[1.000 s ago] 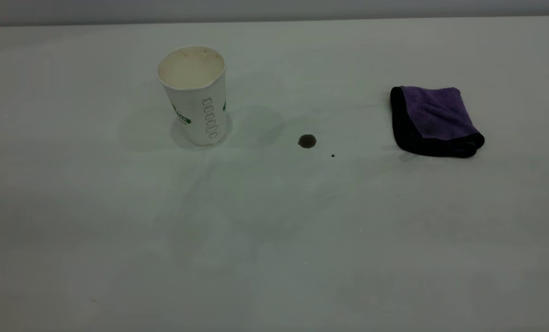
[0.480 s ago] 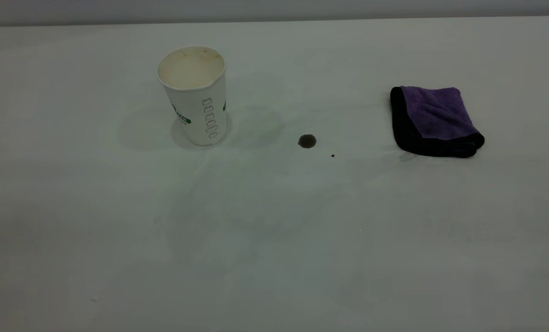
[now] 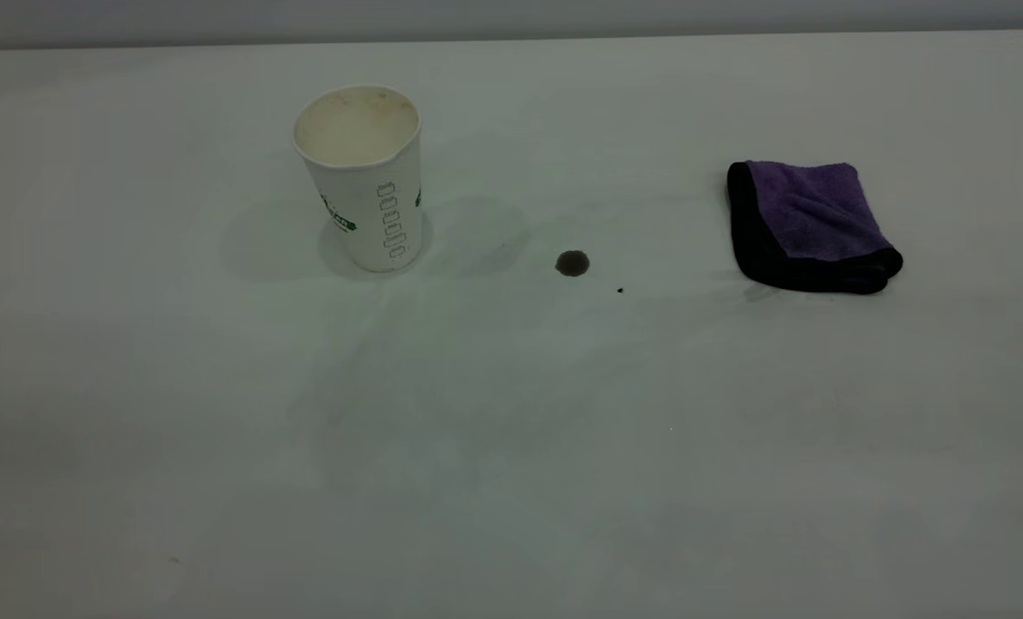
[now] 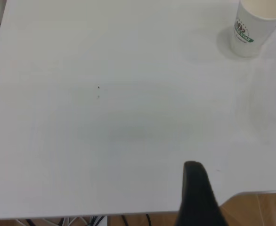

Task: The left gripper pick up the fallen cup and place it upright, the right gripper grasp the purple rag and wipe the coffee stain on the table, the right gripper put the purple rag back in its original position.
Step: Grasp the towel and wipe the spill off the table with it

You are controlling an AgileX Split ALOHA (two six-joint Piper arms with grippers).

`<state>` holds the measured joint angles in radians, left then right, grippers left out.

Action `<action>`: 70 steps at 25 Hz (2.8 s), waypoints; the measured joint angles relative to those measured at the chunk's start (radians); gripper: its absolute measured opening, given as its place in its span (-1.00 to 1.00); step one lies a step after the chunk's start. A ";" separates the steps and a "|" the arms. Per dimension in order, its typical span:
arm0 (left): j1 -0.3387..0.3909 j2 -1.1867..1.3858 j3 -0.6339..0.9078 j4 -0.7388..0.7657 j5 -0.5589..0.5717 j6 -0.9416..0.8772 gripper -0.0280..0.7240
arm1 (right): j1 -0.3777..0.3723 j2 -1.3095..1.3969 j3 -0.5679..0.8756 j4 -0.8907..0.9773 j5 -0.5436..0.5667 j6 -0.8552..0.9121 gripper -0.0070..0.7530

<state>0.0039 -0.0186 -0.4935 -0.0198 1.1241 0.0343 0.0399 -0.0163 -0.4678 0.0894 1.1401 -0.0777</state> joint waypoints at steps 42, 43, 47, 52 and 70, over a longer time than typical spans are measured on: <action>0.000 0.000 0.000 0.000 0.002 0.000 0.50 | 0.129 2.029 -0.552 0.517 -0.756 -0.887 0.56; 0.000 0.000 0.000 0.000 0.002 0.000 0.50 | 0.129 2.073 -0.587 0.507 -0.757 -0.887 0.56; 0.000 0.000 0.000 0.000 0.002 0.000 0.50 | 0.129 2.217 -0.737 0.449 -0.760 -0.888 0.56; 0.000 0.000 0.000 0.000 0.002 0.000 0.50 | 0.129 2.347 -0.881 0.375 -0.760 -0.887 0.56; 0.000 0.000 0.000 0.000 0.002 0.000 0.50 | 0.048 2.497 -0.991 0.320 -0.813 -0.890 0.26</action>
<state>0.0039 -0.0190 -0.4935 -0.0198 1.1264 0.0343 0.0880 2.4803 -1.4590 0.4092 0.3267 -0.9680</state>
